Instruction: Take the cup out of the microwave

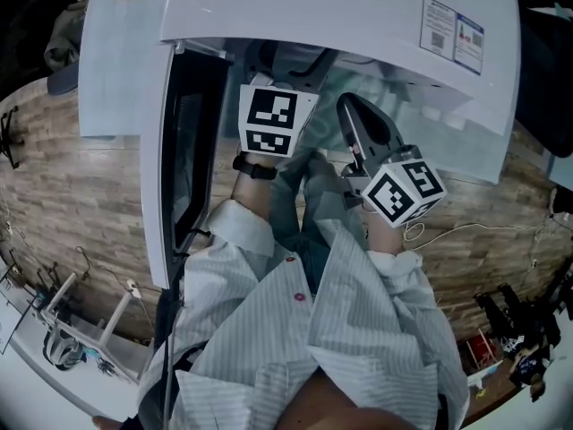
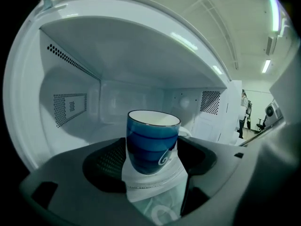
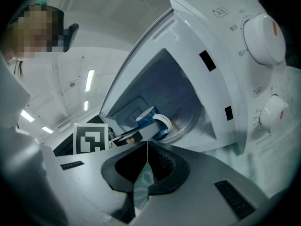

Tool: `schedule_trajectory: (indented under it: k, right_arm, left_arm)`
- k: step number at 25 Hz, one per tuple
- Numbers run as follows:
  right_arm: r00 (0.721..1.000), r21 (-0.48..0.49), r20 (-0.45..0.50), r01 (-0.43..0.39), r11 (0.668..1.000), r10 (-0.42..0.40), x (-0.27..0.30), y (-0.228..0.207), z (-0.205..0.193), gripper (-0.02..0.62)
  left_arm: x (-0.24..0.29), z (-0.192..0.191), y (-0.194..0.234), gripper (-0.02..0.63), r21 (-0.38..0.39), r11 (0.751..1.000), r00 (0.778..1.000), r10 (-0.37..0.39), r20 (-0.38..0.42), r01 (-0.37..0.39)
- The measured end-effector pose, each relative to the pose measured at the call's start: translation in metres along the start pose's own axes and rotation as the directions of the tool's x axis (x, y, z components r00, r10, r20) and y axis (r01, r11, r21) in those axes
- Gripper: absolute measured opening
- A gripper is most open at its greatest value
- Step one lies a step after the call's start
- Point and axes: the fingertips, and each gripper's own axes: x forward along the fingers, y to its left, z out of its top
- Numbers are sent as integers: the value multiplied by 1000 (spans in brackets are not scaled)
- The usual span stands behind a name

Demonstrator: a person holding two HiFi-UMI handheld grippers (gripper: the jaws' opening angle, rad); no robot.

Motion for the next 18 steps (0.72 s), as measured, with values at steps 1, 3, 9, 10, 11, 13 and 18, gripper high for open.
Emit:
schedule_trajectory:
  k: [1, 3, 9, 10, 11, 13, 18]
  right_arm:
    - [1000, 1, -1, -1, 1000, 1, 1, 0, 0, 34]
    - [1000, 3, -4, -2, 1000, 2, 2, -1, -1, 35]
    - [1000, 13, -3, 3, 1000, -3, 4, -7, 0, 35]
    - [1000, 15, -1, 5, 1000, -5, 4, -8, 1, 34]
    - [1000, 18, 1, 6, 1000, -6, 4, -9, 1, 34]
    - [1000, 23, 4, 5, 1000, -5, 4, -9, 3, 35]
    - [1000, 38, 4, 4, 999, -4, 5, -13, 4, 34]
  left_arm:
    - [2, 0, 0, 334, 9, 1000, 1000, 3, -1, -3]
    - [5, 0, 0, 336, 26, 1000, 1000, 14, -1, -14]
    - [11, 2, 3, 337, 27, 999, 999, 39, 8, -39]
    - [12, 2, 4, 337, 21, 999, 999, 47, 8, -47]
    - [12, 1, 5, 341, 12, 998, 998, 56, 6, -56]
    - [14, -1, 7, 344, -6, 998, 998, 69, -3, -69]
    - [20, -8, 12, 362, -7, 997, 996, 74, -41, -74]
